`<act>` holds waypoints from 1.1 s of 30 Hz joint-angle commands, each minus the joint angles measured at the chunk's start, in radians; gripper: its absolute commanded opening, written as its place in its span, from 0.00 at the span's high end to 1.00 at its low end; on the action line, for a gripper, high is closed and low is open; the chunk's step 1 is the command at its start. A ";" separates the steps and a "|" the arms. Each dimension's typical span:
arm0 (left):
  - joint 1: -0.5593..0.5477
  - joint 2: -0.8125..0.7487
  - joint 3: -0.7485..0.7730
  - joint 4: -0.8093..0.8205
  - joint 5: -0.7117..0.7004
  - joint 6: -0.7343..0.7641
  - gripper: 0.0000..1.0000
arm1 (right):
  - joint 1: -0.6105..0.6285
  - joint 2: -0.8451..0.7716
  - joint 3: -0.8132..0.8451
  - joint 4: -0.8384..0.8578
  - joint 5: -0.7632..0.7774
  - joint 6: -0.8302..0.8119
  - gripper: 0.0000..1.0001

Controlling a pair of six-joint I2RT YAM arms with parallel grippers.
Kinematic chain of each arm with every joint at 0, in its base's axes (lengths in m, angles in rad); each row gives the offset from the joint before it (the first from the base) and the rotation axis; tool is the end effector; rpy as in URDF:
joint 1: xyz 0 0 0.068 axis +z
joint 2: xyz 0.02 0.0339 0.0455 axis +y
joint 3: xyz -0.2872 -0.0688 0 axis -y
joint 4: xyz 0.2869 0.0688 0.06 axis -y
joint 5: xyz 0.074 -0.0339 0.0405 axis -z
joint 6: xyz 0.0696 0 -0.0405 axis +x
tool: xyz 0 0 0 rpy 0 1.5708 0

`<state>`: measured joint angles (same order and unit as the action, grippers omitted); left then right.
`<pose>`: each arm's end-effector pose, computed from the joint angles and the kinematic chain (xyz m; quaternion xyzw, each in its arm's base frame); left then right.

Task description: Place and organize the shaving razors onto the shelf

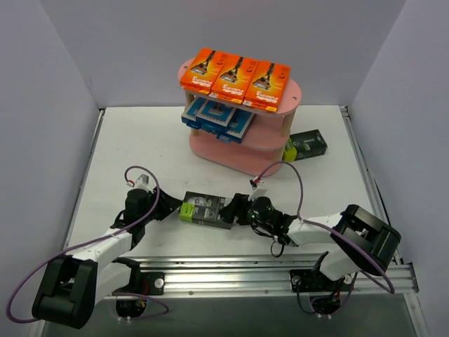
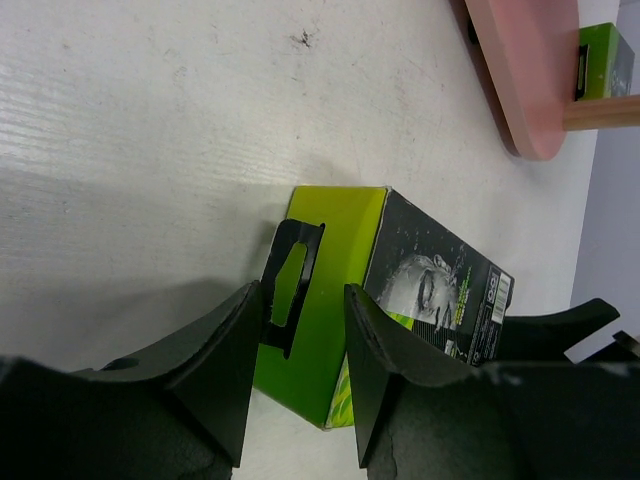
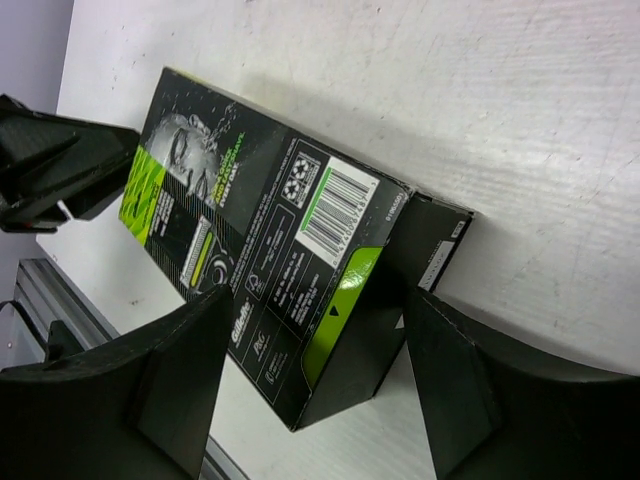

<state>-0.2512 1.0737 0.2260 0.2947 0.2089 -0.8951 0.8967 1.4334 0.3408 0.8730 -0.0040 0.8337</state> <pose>0.2277 -0.0733 0.1159 -0.2266 0.8400 -0.3393 0.3578 0.1909 0.2393 0.1396 -0.0258 0.7799 0.4771 0.4044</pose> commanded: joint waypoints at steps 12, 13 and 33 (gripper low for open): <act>-0.056 -0.006 -0.027 0.092 0.133 -0.004 0.53 | -0.067 -0.005 0.081 0.000 -0.051 -0.074 0.35; -0.066 -0.001 -0.028 0.098 0.129 -0.005 0.53 | -0.070 -0.010 0.083 -0.005 -0.050 -0.080 0.35; -0.083 -0.184 -0.160 0.076 0.004 -0.119 0.39 | -0.117 -0.025 0.072 -0.040 -0.082 -0.097 0.35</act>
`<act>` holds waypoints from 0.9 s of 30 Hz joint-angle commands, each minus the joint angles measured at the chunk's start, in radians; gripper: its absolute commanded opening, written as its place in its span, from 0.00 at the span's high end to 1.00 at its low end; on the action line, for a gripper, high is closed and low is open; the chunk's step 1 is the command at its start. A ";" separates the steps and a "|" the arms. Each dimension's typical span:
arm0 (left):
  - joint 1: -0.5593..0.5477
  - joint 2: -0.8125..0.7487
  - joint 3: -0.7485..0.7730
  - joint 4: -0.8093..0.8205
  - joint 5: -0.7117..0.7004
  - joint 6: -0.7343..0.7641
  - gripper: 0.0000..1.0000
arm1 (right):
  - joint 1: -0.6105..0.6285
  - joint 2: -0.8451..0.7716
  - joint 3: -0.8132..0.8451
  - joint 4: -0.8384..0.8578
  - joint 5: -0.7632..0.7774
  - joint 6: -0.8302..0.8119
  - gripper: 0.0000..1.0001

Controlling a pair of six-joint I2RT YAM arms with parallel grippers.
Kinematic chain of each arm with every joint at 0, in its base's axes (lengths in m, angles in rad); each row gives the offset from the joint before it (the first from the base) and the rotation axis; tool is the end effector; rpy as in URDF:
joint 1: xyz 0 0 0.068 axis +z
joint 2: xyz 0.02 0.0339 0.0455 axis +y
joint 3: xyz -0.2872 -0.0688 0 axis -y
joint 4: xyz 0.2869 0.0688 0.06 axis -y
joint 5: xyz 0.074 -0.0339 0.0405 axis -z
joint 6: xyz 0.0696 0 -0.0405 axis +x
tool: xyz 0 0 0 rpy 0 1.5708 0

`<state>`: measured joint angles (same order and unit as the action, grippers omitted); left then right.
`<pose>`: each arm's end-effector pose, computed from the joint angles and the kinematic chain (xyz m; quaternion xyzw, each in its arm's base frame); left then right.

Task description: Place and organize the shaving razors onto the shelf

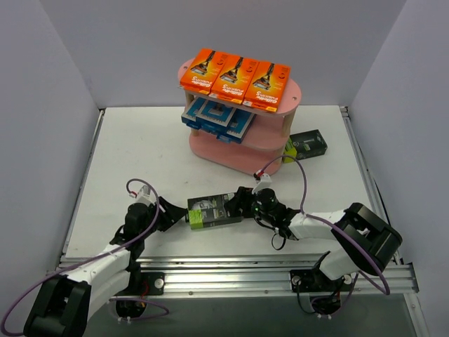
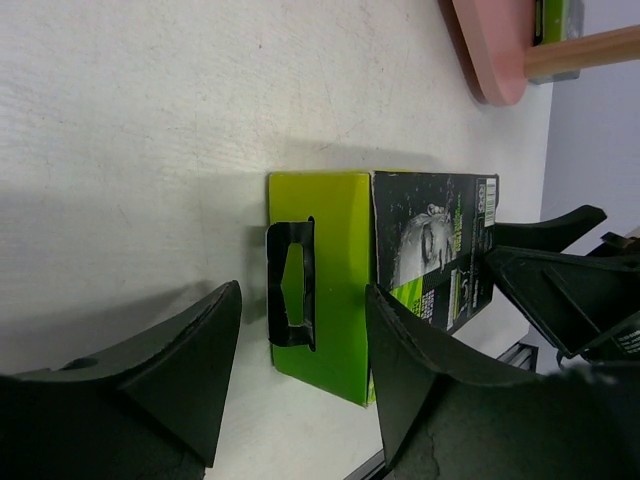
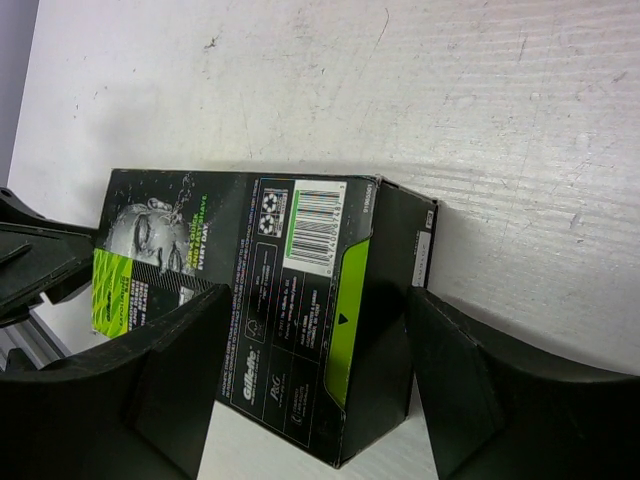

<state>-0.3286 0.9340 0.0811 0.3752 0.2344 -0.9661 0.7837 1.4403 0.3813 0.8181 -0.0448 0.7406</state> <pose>0.1926 -0.0827 0.1026 -0.2082 0.8248 -0.3910 0.3515 0.2208 0.2244 0.1433 -0.0308 0.7863 0.4387 0.4340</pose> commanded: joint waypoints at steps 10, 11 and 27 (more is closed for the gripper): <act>-0.001 -0.040 -0.061 0.044 -0.046 -0.138 0.38 | -0.014 -0.031 0.034 0.010 -0.047 -0.004 0.35; 0.002 -0.015 -0.058 0.044 -0.047 -0.140 0.38 | -0.015 -0.032 0.034 0.010 -0.047 -0.004 0.35; 0.003 0.440 -0.075 0.536 -0.010 -0.229 0.40 | -0.035 -0.044 0.021 0.009 -0.069 -0.006 0.35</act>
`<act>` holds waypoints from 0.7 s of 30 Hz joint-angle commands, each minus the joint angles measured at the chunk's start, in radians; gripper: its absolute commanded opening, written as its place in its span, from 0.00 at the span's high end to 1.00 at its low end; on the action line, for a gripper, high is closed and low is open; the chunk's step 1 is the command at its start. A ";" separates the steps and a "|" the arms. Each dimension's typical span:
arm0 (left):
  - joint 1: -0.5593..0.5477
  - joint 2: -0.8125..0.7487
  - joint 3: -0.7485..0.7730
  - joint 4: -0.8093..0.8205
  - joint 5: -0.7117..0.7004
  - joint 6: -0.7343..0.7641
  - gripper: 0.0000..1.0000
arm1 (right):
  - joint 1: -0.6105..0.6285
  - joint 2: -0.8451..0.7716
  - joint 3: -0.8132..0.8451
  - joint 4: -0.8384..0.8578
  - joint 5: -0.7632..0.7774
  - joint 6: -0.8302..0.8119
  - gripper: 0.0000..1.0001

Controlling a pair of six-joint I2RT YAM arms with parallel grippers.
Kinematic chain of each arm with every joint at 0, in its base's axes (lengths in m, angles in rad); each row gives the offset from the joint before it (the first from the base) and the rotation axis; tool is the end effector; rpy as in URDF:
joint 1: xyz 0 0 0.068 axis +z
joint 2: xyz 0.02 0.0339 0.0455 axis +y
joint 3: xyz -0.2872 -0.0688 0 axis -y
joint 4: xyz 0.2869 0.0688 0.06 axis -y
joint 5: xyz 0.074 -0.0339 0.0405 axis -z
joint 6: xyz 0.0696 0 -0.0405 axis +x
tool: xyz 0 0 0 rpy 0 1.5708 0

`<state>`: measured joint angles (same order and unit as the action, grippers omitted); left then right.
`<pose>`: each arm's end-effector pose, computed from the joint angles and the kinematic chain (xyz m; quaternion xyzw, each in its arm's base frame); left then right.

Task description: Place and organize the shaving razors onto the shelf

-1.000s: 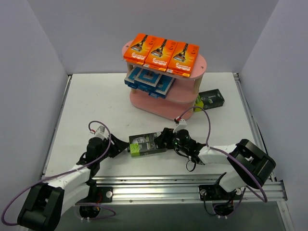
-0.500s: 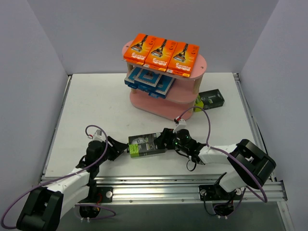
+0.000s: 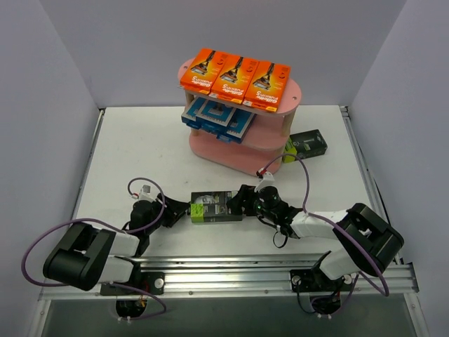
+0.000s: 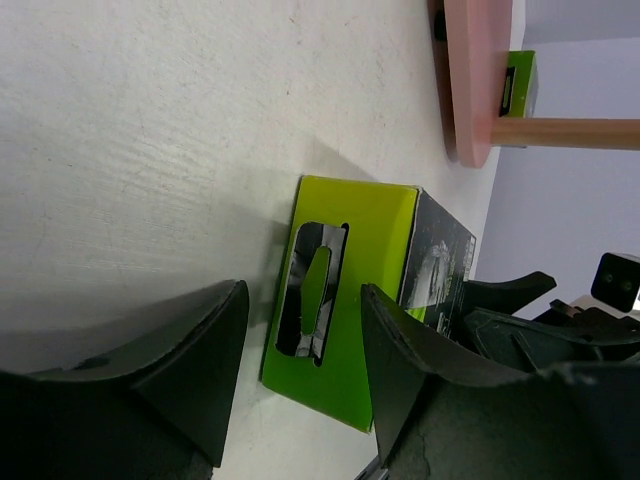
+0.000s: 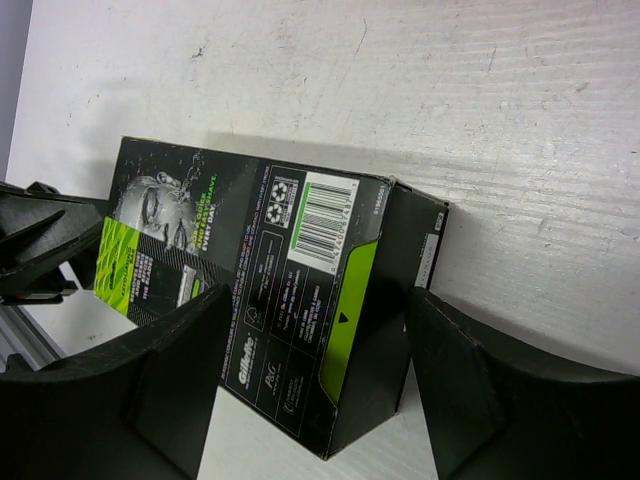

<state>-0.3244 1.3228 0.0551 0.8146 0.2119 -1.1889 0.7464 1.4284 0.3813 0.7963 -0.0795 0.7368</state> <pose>0.2040 -0.0840 0.0738 -0.3023 0.7891 -0.4271 0.3218 0.2264 0.2170 0.1438 -0.0282 0.7892 0.4370 0.4305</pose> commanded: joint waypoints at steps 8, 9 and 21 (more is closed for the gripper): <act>-0.002 0.099 -0.051 0.190 0.006 -0.032 0.53 | -0.013 -0.017 0.019 0.050 -0.060 0.001 0.36; -0.002 0.099 -0.049 0.201 0.004 -0.040 0.54 | -0.013 -0.011 0.022 0.052 -0.063 0.001 0.36; -0.010 0.225 -0.043 0.443 0.033 -0.095 0.53 | -0.022 0.015 0.048 0.064 -0.100 0.004 0.36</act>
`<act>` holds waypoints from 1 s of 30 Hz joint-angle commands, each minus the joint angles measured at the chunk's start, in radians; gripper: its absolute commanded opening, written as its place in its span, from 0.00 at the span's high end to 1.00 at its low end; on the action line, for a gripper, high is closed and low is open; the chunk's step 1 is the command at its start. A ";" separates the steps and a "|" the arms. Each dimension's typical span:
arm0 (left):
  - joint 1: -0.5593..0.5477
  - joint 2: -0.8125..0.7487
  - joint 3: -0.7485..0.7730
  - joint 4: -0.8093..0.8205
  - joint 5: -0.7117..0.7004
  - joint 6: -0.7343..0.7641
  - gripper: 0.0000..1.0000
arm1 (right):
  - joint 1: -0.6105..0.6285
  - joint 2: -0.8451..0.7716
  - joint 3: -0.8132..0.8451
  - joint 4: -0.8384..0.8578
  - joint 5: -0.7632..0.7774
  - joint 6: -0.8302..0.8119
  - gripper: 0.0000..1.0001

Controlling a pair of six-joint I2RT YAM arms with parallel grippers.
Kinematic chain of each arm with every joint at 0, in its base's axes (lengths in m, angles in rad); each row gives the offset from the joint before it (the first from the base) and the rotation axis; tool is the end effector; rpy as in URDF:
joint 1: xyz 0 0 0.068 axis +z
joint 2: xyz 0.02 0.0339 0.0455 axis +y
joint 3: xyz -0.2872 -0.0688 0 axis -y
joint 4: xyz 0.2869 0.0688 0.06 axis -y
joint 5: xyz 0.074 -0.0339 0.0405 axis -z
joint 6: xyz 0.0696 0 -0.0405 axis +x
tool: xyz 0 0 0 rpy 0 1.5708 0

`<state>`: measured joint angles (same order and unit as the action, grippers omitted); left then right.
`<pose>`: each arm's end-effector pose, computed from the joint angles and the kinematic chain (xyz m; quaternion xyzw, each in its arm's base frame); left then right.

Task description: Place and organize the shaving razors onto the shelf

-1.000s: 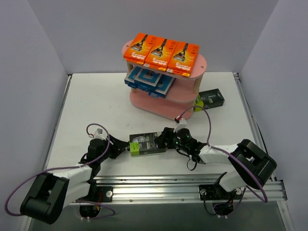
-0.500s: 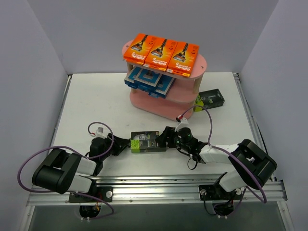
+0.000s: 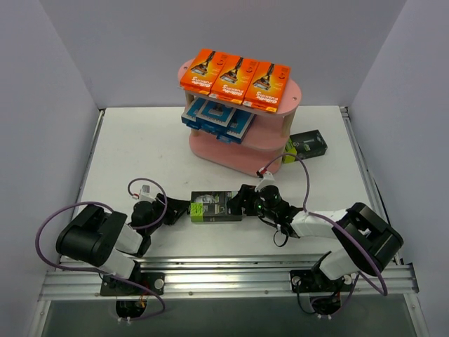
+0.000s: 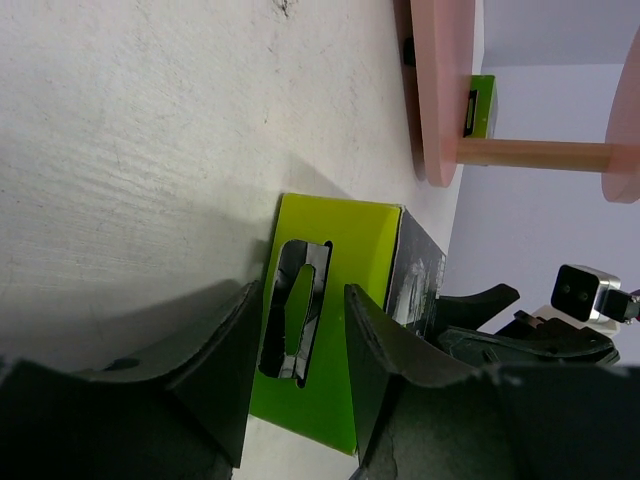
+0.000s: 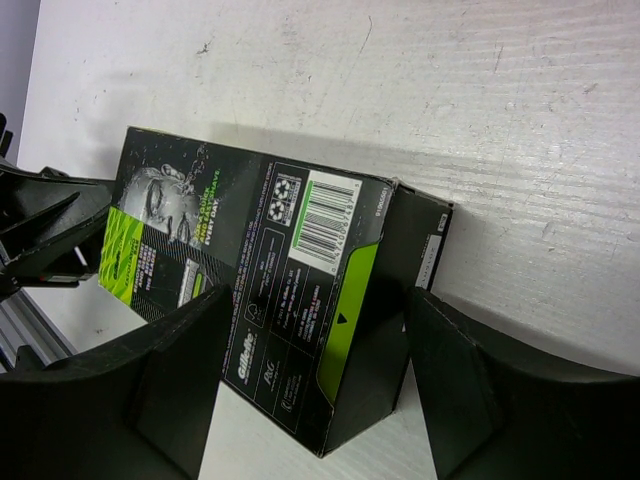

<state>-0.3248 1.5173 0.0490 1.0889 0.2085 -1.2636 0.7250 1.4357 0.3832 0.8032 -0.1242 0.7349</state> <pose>0.2093 -0.0857 0.0684 -0.3203 0.7606 -0.4584 0.3297 0.2295 0.2148 0.1433 -0.0342 0.7882 0.4450 0.4238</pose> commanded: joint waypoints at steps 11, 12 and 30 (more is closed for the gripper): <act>-0.026 0.349 -0.049 0.489 0.074 -0.056 0.48 | -0.009 -0.003 0.029 0.062 -0.068 0.004 0.36; -0.029 0.356 -0.044 0.490 0.074 -0.066 0.48 | -0.007 -0.003 0.029 0.063 -0.068 0.004 0.36; -0.076 0.159 -0.049 0.447 0.011 -0.057 0.89 | -0.010 -0.003 0.025 0.065 -0.074 0.004 0.36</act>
<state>-0.3771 1.7050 0.0490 1.3270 0.1623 -1.3373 0.7059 1.4380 0.3855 0.8040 -0.1314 0.7315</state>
